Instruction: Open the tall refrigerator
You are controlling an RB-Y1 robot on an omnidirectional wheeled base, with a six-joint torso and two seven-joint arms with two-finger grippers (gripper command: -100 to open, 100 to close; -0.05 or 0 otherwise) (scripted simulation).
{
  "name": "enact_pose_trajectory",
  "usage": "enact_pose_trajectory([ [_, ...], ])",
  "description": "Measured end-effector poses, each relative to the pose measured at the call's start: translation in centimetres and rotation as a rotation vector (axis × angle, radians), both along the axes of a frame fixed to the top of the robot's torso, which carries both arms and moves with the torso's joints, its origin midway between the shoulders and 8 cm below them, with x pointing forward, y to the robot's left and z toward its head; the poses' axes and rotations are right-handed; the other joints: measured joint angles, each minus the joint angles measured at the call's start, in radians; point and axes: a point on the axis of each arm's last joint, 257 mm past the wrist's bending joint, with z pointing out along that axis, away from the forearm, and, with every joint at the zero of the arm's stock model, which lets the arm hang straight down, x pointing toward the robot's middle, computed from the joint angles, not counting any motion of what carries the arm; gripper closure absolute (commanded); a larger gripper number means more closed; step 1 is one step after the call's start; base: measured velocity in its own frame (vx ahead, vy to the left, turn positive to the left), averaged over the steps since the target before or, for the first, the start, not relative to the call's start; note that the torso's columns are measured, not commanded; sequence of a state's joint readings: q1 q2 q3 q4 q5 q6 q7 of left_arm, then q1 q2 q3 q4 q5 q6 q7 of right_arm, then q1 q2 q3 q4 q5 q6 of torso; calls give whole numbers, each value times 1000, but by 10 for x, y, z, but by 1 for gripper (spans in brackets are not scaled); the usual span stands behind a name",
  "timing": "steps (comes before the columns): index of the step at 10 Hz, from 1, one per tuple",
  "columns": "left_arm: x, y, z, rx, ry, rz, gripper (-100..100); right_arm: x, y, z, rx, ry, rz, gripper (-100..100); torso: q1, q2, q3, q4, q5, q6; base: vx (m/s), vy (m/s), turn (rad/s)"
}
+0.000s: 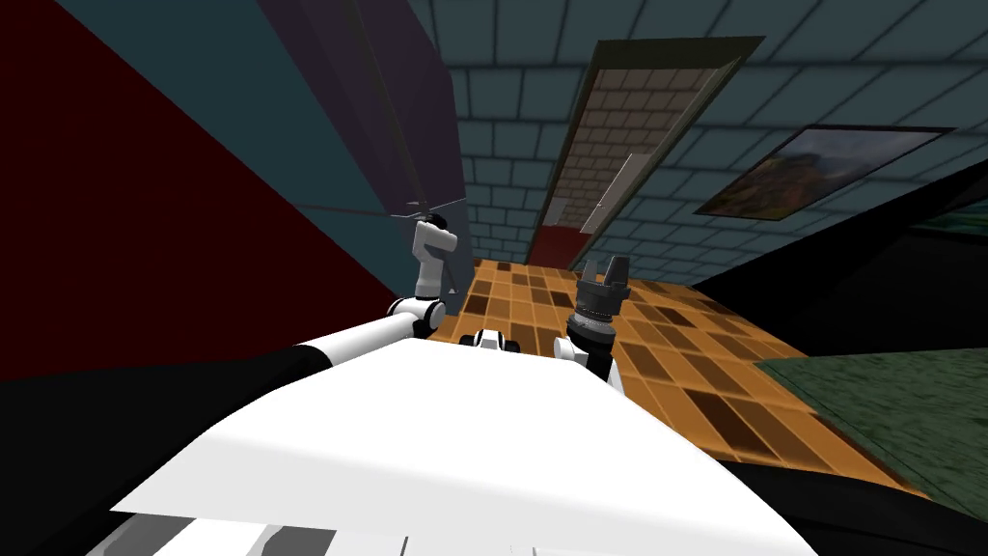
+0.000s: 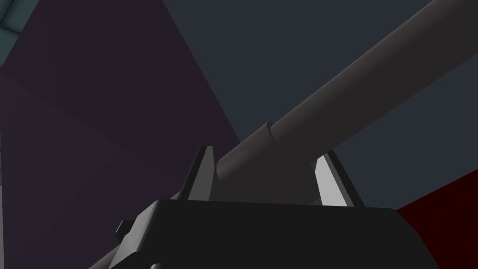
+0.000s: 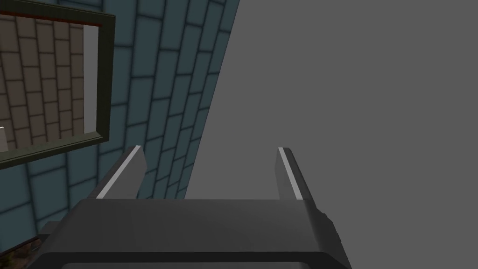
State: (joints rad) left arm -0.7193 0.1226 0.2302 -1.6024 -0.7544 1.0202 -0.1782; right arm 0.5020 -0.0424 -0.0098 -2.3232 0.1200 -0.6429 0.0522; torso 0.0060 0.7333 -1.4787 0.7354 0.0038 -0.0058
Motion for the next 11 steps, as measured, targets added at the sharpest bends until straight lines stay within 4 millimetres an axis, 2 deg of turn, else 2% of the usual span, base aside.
enact_pose_trajectory([
  [2,2,-1,-1,-11,-1,-29,100,0,0,0,0,0,0,0,3,1,0,-1,1,7,34,-56,162],
  [3,4,-5,1,-5,-3,-53,100,0,0,0,0,0,0,0,1,2,1,-1,1,1,57,-98,189],
  [5,7,-11,3,2,-5,-98,100,0,0,0,0,0,0,0,-1,3,2,0,0,-1,69,-141,244],
  [7,9,-13,1,-10,-6,-129,100,0,0,0,0,0,0,0,2,3,2,-1,1,6,39,-73,142],
  [8,10,-17,3,-2,-9,-153,100,0,0,0,0,0,0,0,-2,4,3,-1,0,1,54,-105,197],
  [10,11,-21,4,-8,-13,-184,100,0,0,0,0,0,0,0,-1,6,4,-3,1,6,37,-68,171],
  [11,12,-26,6,0,-15,-210,100,0,0,0,0,0,0,0,-1,7,5,-2,1,-2,57,-107,206],
])
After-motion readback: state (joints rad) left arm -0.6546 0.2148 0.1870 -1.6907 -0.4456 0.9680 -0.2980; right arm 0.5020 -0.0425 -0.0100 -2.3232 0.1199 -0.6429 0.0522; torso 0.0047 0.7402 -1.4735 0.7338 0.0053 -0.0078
